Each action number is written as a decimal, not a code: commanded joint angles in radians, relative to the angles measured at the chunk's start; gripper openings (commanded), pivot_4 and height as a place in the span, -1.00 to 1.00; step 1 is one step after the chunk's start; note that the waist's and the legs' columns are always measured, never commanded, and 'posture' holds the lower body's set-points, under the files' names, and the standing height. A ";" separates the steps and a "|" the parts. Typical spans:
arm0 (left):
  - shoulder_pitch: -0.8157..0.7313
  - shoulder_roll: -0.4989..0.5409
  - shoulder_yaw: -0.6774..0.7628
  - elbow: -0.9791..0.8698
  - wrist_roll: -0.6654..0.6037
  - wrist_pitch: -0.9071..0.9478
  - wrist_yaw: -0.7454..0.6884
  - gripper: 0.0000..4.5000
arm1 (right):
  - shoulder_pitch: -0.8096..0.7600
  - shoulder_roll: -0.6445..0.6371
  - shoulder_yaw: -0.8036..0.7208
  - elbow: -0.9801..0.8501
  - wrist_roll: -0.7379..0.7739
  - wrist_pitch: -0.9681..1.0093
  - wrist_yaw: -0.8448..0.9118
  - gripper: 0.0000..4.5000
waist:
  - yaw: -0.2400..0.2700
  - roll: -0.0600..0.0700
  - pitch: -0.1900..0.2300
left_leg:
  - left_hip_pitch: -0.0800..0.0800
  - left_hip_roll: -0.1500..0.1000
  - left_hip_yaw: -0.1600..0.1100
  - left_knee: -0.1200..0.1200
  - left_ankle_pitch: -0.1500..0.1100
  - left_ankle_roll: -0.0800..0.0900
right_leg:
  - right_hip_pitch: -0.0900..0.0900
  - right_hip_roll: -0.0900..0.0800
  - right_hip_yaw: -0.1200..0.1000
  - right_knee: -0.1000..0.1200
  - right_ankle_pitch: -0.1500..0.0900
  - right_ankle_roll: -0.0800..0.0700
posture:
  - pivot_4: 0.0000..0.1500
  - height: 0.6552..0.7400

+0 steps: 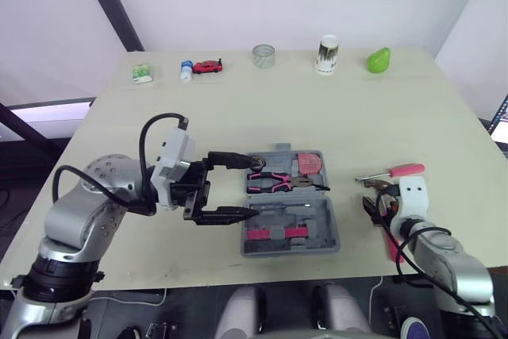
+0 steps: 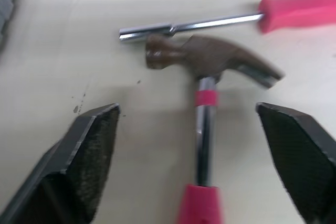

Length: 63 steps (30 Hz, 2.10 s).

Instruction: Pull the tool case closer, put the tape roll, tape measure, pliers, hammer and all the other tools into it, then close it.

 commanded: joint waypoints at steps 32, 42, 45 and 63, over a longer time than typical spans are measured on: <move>0.072 0.038 0.061 -0.049 -0.034 0.026 0.005 1.00 | -0.897 -0.579 0.605 1.317 -0.461 -1.740 1.414 0.95 | -0.004 0.000 0.006 | -0.001 0.002 0.000 0.006 0.003 -0.004 | 0.001 0.001 0.000 0.000 0.000 0.000 | 1.00 1.00; 0.092 0.035 0.059 -0.034 0.051 -0.089 -0.023 1.00 | -1.054 -0.485 0.764 1.559 -0.724 -1.979 1.242 0.95 | -0.001 0.001 0.008 | -0.001 0.002 0.001 0.007 0.003 -0.005 | 0.001 0.000 0.000 0.000 0.000 0.000 | 1.00 1.00; 0.093 0.036 0.062 -0.044 0.044 -0.083 -0.014 1.00 | -1.081 -0.480 0.808 1.591 -0.821 -2.010 1.137 0.95 | -0.003 0.001 0.008 | -0.001 0.002 0.001 0.007 0.003 -0.005 | 0.001 0.000 0.000 0.001 0.000 0.000 | 1.00 1.00; 0.135 0.034 0.089 -0.100 0.018 -0.065 0.043 1.00 | -1.170 -0.389 0.952 1.691 -1.084 -2.034 0.804 -0.25 | -0.028 0.000 0.007 | 0.000 0.002 0.000 0.008 0.003 -0.006 | 0.002 0.000 0.000 0.002 0.001 -0.001 | 1.00 1.00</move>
